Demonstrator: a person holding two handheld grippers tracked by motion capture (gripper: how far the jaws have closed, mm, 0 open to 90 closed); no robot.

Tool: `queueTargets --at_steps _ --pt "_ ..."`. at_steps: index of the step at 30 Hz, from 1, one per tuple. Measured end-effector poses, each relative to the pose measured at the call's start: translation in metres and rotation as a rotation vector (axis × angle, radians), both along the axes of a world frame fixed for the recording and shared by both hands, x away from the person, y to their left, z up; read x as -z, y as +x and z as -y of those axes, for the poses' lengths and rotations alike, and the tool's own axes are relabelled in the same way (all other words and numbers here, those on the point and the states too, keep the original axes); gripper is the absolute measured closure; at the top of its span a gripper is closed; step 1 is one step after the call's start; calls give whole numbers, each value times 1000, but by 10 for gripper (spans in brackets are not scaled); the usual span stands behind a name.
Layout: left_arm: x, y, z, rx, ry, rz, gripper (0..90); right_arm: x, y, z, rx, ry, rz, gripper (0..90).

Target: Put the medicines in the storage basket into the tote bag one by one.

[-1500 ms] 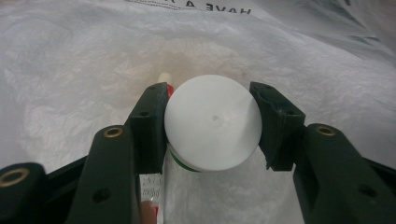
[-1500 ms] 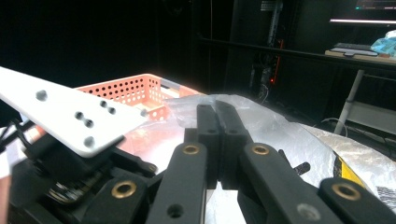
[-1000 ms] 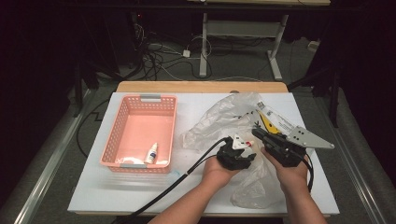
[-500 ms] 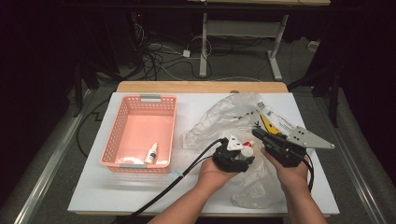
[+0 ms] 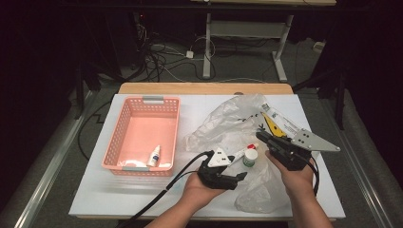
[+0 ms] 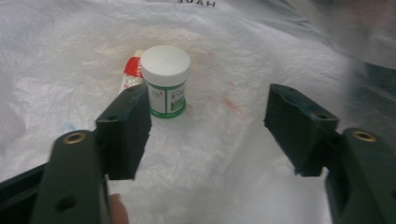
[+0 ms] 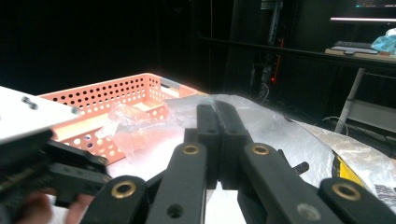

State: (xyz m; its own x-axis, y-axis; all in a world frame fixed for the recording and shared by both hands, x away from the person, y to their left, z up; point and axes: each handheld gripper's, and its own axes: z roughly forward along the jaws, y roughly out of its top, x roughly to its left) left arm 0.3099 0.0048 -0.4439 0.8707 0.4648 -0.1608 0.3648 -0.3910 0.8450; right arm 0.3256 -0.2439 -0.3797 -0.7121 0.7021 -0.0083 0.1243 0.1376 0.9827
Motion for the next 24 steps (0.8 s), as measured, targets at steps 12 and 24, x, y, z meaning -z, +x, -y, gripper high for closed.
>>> queueTargets --at_steps 12,24 --pt "-13 -14 -57 -33 -8 16 138 0 0 0 4 -6 -1 900" --pt "-21 -16 -95 -131 -13 2 0 1 -1 -1 8 -9 -3 900"
